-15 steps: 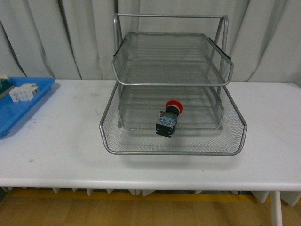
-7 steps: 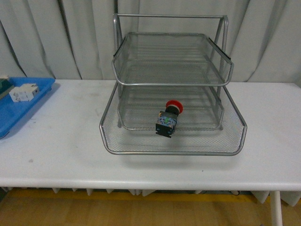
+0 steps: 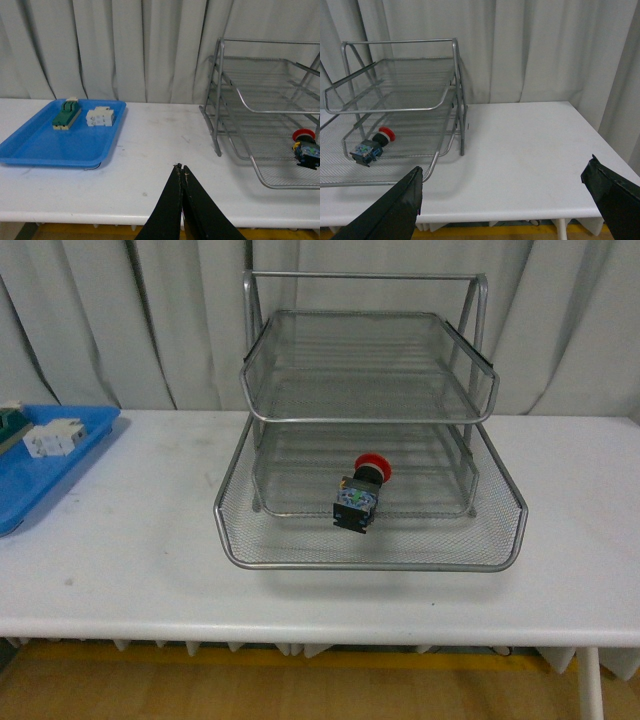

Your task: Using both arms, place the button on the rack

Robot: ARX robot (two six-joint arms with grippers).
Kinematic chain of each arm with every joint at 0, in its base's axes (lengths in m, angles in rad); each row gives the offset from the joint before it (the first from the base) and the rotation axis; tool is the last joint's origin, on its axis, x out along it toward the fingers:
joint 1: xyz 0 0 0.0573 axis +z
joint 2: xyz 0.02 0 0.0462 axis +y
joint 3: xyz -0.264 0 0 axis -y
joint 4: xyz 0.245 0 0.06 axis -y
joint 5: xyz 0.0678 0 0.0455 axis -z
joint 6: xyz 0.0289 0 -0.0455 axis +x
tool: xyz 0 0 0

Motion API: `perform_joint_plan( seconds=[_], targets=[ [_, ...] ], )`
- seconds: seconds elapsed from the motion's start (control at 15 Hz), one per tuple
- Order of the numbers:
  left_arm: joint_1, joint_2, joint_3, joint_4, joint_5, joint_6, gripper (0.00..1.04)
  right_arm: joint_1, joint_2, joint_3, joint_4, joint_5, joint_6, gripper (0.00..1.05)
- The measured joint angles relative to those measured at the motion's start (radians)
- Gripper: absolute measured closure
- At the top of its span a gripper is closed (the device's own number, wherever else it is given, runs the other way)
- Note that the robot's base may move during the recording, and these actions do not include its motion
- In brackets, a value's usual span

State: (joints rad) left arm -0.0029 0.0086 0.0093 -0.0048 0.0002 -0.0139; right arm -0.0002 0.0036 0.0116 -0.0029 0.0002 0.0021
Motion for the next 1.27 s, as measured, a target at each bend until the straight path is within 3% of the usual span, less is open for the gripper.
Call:
perform_joint_plan(
  seconds=[0.07, 0.2, 0.47, 0.53, 0.67, 0.8, 1.07, 1.27],
  targets=[
    [0.000, 0.000, 0.000, 0.001, 0.000, 0.000, 0.97, 0.000, 0.000, 0.000, 0.000, 0.000, 0.000, 0.06],
    [0.000, 0.000, 0.000, 0.001, 0.000, 0.000, 0.74, 0.000, 0.000, 0.000, -0.001, 0.000, 0.000, 0.06],
    [0.000, 0.000, 0.000, 0.001, 0.000, 0.000, 0.18, 0.000, 0.002, 0.000, -0.006, 0.000, 0.001, 0.06],
    [0.000, 0.000, 0.000, 0.001, -0.001, 0.000, 0.06, -0.022, 0.102, 0.008, 0.072, -0.014, 0.017, 0.06],
    [0.000, 0.000, 0.000, 0.001, 0.000, 0.003, 0.07, -0.049, 0.497, 0.111, 0.426, -0.016, 0.030, 0.06],
    [0.000, 0.000, 0.000, 0.001, 0.000, 0.003, 0.07, 0.018, 0.920, 0.317, 0.680, -0.001, 0.063, 0.06],
    [0.000, 0.000, 0.000, 0.001, 0.000, 0.003, 0.07, 0.201, 1.542, 0.749, 0.401, 0.022, 0.190, 0.06],
    [0.000, 0.000, 0.000, 0.001, 0.000, 0.003, 0.07, 0.335, 1.650, 0.895, 0.251, 0.007, 0.208, 0.38]
  ],
)
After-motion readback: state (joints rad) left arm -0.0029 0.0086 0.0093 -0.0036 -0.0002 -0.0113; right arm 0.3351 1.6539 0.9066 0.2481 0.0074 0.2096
